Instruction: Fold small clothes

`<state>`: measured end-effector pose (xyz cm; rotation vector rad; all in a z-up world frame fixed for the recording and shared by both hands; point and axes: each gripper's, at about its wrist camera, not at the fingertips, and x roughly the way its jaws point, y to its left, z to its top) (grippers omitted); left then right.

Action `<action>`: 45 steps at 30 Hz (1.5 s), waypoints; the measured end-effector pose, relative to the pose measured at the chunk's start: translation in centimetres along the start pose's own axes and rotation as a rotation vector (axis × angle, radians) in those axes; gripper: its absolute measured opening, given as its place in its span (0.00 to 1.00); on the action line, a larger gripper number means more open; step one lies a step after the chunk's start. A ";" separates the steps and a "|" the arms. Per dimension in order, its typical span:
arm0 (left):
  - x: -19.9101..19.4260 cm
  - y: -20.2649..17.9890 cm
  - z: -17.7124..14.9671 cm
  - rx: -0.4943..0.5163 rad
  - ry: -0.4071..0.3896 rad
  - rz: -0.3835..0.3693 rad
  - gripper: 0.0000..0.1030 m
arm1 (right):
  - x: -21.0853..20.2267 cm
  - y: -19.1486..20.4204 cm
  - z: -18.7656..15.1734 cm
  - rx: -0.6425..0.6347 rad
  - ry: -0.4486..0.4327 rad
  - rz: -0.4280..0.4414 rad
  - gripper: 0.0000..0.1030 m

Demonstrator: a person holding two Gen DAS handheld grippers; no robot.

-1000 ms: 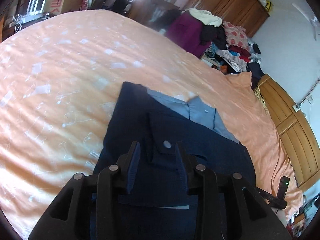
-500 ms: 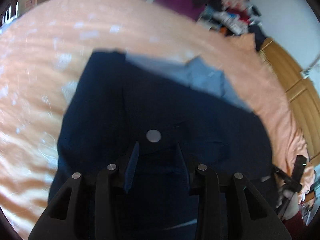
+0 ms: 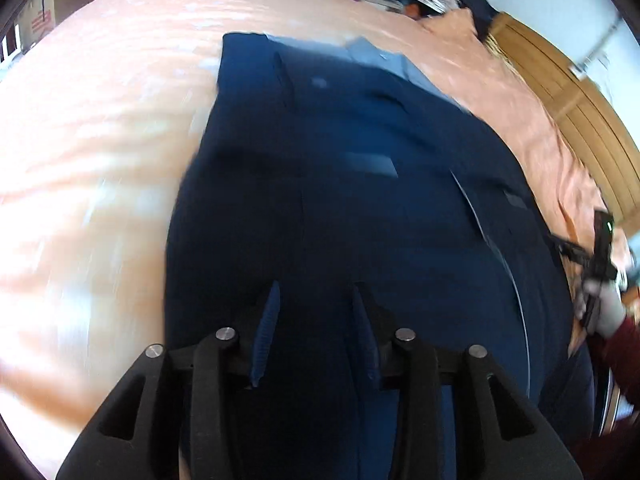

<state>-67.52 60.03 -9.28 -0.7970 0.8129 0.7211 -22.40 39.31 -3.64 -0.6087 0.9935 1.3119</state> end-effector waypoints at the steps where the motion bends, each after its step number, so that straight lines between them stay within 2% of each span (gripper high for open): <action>1: -0.9 0.0 -1.3 -0.009 -0.005 0.001 0.40 | -0.5 0.6 -1.2 -0.005 0.009 -0.008 0.73; 4: -3.9 1.0 -5.9 -0.068 -0.022 -0.018 0.40 | -1.7 1.5 -3.7 0.001 0.018 -0.012 0.77; 6: -5.7 1.3 -9.0 -0.085 -0.050 -0.061 0.40 | -2.5 1.5 -5.4 0.028 0.022 -0.002 0.78; 9: -7.1 1.2 -11.9 -0.097 -0.053 -0.098 0.40 | -4.0 2.0 -7.4 0.039 0.037 0.002 0.80; 12: -7.3 0.5 -15.0 -0.065 0.041 -0.139 0.40 | -4.6 2.2 -9.2 0.055 0.104 0.038 0.83; 13: -7.4 0.5 -15.6 -0.068 0.045 -0.152 0.41 | -4.8 2.4 -10.0 0.052 0.132 0.051 0.83; 14: -7.1 0.9 -16.6 -0.096 0.105 -0.191 0.43 | -4.9 2.9 -11.2 0.047 0.185 0.073 0.83; 16: -6.2 1.3 -18.8 -0.099 0.235 -0.173 0.46 | -5.3 3.6 -12.6 0.055 0.256 0.146 0.81; 18: -7.3 2.3 -20.5 -0.185 0.248 -0.280 0.46 | -6.4 4.2 -13.8 0.034 0.305 0.214 0.80; 20: -9.6 2.9 -22.0 -0.215 0.225 -0.335 0.46 | -7.5 4.1 -14.6 -0.001 0.327 0.209 0.78; 21: -11.2 3.3 -22.6 -0.249 0.187 -0.398 0.46 | -7.8 3.9 -14.7 -0.001 0.330 0.203 0.78; 23: -14.1 4.1 -22.9 -0.280 0.083 -0.429 0.46 | -8.2 2.9 -14.8 0.016 0.338 0.190 0.78; 25: -16.9 5.7 -22.5 -0.327 -0.049 -0.438 0.51 | -8.3 2.1 -15.0 0.031 0.338 0.182 0.79; 27: -18.0 6.6 -21.7 -0.340 -0.111 -0.390 0.58 | -7.9 1.7 -14.6 0.043 0.340 0.184 0.79; 28: -18.0 6.8 -21.0 -0.337 -0.124 -0.339 0.59 | -7.7 1.6 -14.2 0.045 0.337 0.188 0.79; 32: -15.5 6.5 -17.8 -0.262 -0.085 -0.265 0.60 | -7.5 2.0 -13.9 0.048 0.314 0.191 0.79; 36: -10.8 6.2 -15.3 -0.186 -0.013 -0.192 0.60 | -7.4 3.3 -14.7 0.034 0.316 0.194 0.79; 41: -7.4 3.9 -15.0 -0.103 0.027 -0.200 0.57 | -7.4 3.4 -16.0 0.039 0.343 0.185 0.79; 45: -6.9 3.6 -14.8 -0.102 0.034 -0.205 0.53 | -7.1 3.1 -16.0 0.065 0.340 0.185 0.79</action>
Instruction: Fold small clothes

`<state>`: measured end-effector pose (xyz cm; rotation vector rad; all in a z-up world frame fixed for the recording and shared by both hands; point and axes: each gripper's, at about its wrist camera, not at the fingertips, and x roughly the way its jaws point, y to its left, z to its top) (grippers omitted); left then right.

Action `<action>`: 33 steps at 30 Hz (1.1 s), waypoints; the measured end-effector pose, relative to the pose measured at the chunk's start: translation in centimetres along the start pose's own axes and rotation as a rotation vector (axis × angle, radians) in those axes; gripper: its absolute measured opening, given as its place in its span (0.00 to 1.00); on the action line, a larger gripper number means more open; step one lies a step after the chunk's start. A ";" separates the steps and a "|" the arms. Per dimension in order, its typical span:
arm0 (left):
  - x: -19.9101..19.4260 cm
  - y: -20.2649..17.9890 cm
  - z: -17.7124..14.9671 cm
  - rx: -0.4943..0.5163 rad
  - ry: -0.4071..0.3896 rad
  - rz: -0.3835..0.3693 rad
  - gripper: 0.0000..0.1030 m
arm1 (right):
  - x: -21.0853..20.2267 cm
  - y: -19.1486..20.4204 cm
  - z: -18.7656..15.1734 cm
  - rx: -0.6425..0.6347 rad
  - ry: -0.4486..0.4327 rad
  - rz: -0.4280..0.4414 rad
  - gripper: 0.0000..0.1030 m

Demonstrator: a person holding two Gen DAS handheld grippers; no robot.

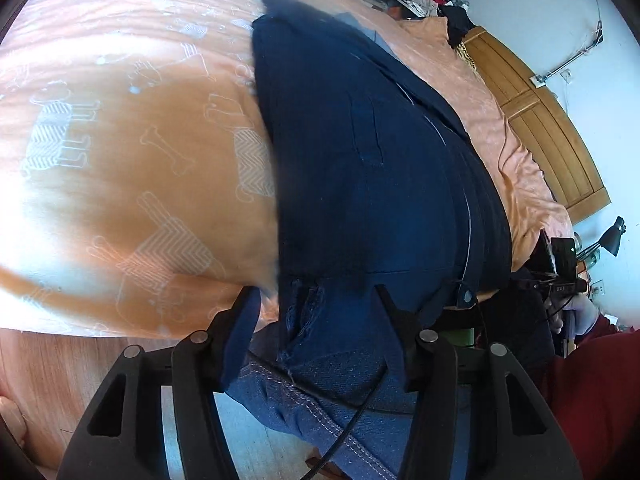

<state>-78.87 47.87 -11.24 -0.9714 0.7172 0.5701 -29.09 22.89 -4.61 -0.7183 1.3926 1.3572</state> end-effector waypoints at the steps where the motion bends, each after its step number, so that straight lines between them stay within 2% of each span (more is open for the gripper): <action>1: 0.1 0.0 0.0 -0.001 0.001 -0.001 0.52 | 0.0 0.0 0.2 -0.005 -0.001 -0.004 0.79; 3: -0.1 0.1 -0.2 -0.007 -0.004 -0.018 0.44 | 0.2 0.2 0.5 -0.009 -0.001 -0.002 0.79; 6: -1.2 -0.5 -0.7 0.017 -0.033 -0.038 0.43 | 0.3 0.6 1.0 -0.025 -0.007 -0.004 0.79; 10: 0.3 1.0 -1.3 -0.026 0.028 -0.011 0.42 | 0.4 0.7 1.3 -0.028 -0.009 -0.004 0.79; 12: 0.5 0.5 -1.2 -0.011 0.034 -0.033 0.41 | 0.3 0.7 1.2 -0.025 -0.012 -0.006 0.79; 15: -0.3 -1.2 -0.8 0.032 -0.010 -0.060 0.41 | 0.3 0.5 0.9 -0.015 -0.013 -0.011 0.79; 19: -0.6 -0.4 -1.2 -0.017 -0.040 -0.071 0.38 | 0.6 0.0 0.6 0.012 -0.010 -0.013 0.79; 21: 0.0 -0.1 -1.3 -0.032 -0.012 -0.018 0.28 | 0.7 0.1 0.7 0.007 0.000 -0.017 0.79; 23: -0.6 -1.2 -1.7 -0.015 -0.009 0.031 0.28 | 0.5 0.4 0.6 -0.011 -0.002 -0.022 0.79; 28: -4.4 -3.3 -1.7 0.055 -0.104 0.089 0.28 | 1.2 -0.1 0.8 0.006 0.014 -0.018 0.79; 30: -4.0 -2.8 -0.6 0.080 -0.078 0.101 0.33 | 1.4 0.2 1.1 -0.002 0.020 -0.014 0.79; 32: -2.3 -2.0 0.5 0.110 -0.031 0.150 0.34 | 1.3 0.5 1.3 -0.015 0.010 -0.009 0.79; 33: -1.5 -1.6 0.9 0.112 -0.013 0.151 0.34 | 1.2 0.5 1.1 -0.016 0.006 -0.008 0.79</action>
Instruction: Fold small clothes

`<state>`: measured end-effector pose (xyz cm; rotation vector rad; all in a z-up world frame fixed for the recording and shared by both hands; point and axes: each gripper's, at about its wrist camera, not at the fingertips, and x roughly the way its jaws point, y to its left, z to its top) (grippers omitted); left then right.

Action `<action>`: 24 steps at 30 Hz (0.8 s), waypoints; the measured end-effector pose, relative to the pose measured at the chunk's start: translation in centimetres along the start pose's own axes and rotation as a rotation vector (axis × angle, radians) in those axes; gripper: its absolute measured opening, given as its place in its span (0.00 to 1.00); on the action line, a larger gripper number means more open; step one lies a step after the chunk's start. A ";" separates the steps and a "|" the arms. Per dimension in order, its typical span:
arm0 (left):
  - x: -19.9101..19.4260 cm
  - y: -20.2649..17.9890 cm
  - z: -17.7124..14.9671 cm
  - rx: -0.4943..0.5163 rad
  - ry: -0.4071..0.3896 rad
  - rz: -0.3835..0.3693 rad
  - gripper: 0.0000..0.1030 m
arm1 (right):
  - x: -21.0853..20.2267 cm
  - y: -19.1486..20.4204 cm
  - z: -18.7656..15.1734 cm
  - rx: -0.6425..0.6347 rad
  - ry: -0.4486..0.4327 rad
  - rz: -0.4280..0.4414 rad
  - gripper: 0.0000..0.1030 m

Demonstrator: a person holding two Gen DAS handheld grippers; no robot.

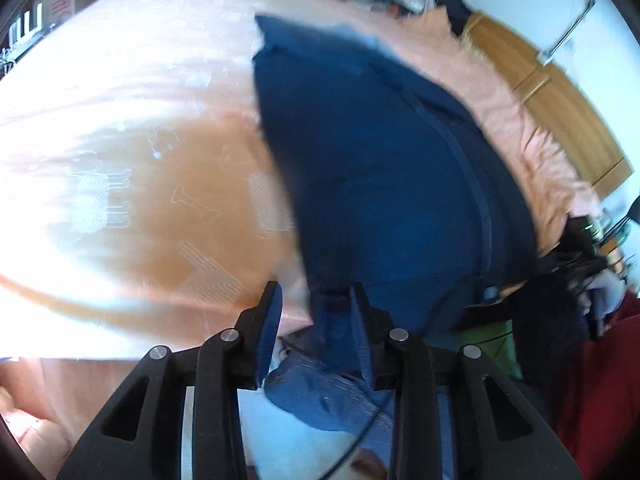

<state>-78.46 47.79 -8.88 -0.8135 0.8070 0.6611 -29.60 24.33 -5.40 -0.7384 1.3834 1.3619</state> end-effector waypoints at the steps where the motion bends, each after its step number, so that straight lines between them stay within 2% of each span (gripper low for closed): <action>1: 0.5 0.2 0.1 0.002 0.002 -0.003 0.34 | -0.1 -0.1 -0.1 0.004 -0.004 0.000 0.79; 7: 0.6 0.0 0.5 -0.019 -0.029 -0.059 0.34 | -0.2 -1.0 -0.6 0.040 -0.011 0.010 0.79; 9: 0.8 0.0 0.3 -0.019 -0.015 -0.112 0.34 | -0.1 -1.1 -0.4 0.041 -0.006 0.016 0.79; 11: 1.0 0.3 0.5 -0.016 -0.001 -0.161 0.41 | 0.1 -1.1 -0.2 0.037 -0.002 0.018 0.79; 16: 1.0 1.0 0.7 -0.042 0.014 -0.282 0.40 | 0.2 -1.1 -0.3 0.034 0.004 0.025 0.79; 17: 1.2 1.3 0.8 -0.044 0.027 -0.277 0.39 | 0.2 -1.2 -0.3 0.037 0.002 0.026 0.79; 20: 2.1 2.0 1.2 -0.044 0.067 -0.230 0.23 | 0.3 -1.1 -0.4 0.037 0.003 0.026 0.79; 22: 2.1 1.7 1.5 -0.027 0.079 -0.244 0.21 | 0.3 -1.1 -0.4 0.034 0.004 0.024 0.79; 24: 2.2 0.8 1.5 -0.006 0.102 -0.306 0.29 | 0.4 -1.0 -0.4 0.035 0.006 0.025 0.79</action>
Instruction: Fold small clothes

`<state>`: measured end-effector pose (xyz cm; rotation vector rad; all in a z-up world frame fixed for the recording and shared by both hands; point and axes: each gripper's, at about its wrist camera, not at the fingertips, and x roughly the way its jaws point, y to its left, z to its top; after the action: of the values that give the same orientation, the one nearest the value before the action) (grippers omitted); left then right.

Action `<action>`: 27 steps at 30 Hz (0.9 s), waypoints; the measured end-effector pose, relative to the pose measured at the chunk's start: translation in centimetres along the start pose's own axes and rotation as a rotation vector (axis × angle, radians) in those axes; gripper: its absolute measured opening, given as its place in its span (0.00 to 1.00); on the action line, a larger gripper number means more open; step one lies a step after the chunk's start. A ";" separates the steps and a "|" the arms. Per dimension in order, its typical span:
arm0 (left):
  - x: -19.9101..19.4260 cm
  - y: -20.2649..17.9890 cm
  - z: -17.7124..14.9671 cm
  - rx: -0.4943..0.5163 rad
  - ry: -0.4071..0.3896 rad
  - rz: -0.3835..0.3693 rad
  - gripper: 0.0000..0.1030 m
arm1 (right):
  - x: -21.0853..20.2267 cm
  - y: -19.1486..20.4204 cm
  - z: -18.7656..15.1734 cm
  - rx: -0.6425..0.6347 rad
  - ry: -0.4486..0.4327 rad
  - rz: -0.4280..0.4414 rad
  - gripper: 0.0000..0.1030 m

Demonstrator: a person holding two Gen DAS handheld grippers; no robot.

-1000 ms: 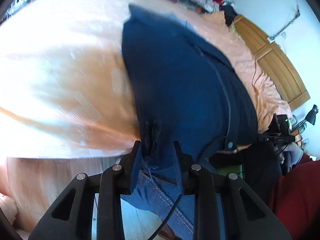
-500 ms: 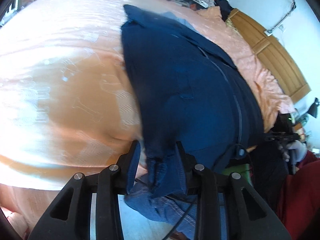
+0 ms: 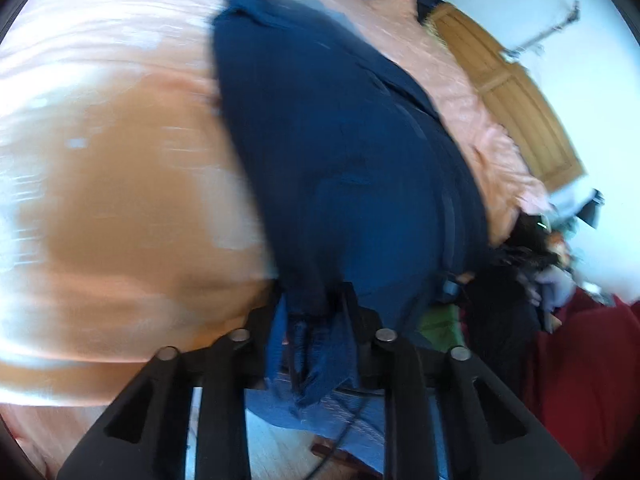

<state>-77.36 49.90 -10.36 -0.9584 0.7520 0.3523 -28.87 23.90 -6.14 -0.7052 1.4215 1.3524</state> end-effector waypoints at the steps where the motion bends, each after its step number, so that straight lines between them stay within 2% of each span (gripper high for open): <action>1: 0.4 -0.5 0.0 0.016 0.018 -0.024 0.29 | 0.0 0.0 0.1 0.001 0.001 0.000 0.79; 4: 0.7 0.3 0.2 -0.010 0.019 -0.020 0.27 | 0.1 0.1 0.1 0.000 0.006 0.001 0.79; 6: 0.7 0.8 0.2 -0.042 -0.004 -0.049 0.21 | -0.1 0.3 0.1 -0.007 0.002 0.012 0.79; 7: 0.7 0.7 0.2 -0.042 -0.010 -0.055 0.22 | -0.5 0.3 0.1 -0.013 -0.007 0.028 0.79; 9: 0.6 0.0 0.2 -0.036 -0.020 -0.067 0.29 | -1.5 0.4 0.0 -0.031 -0.018 0.038 0.79; 14: 0.4 0.7 -0.1 -0.066 -0.042 -0.095 0.28 | -3.8 -0.6 0.1 -0.059 -0.042 0.016 0.79; 17: 0.5 0.8 -0.1 -0.072 -0.048 -0.100 0.28 | -4.3 -1.2 0.8 -0.025 -0.087 0.046 0.72; 19: 0.4 0.7 -0.2 -0.078 -0.055 -0.103 0.28 | -4.3 -0.7 1.1 -0.038 -0.111 0.067 0.65; 23: 0.3 0.7 -0.3 -0.083 -0.057 -0.091 0.28 | -3.5 -0.3 2.1 -0.060 -0.149 0.059 0.64; 27: 0.5 0.9 -0.3 -0.088 -0.049 -0.085 0.28 | -1.5 -1.1 2.2 -0.030 -0.100 0.064 0.64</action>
<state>-77.65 50.05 -11.36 -1.0574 0.6535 0.3358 -26.77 25.46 -4.82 -0.6071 1.3567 1.4417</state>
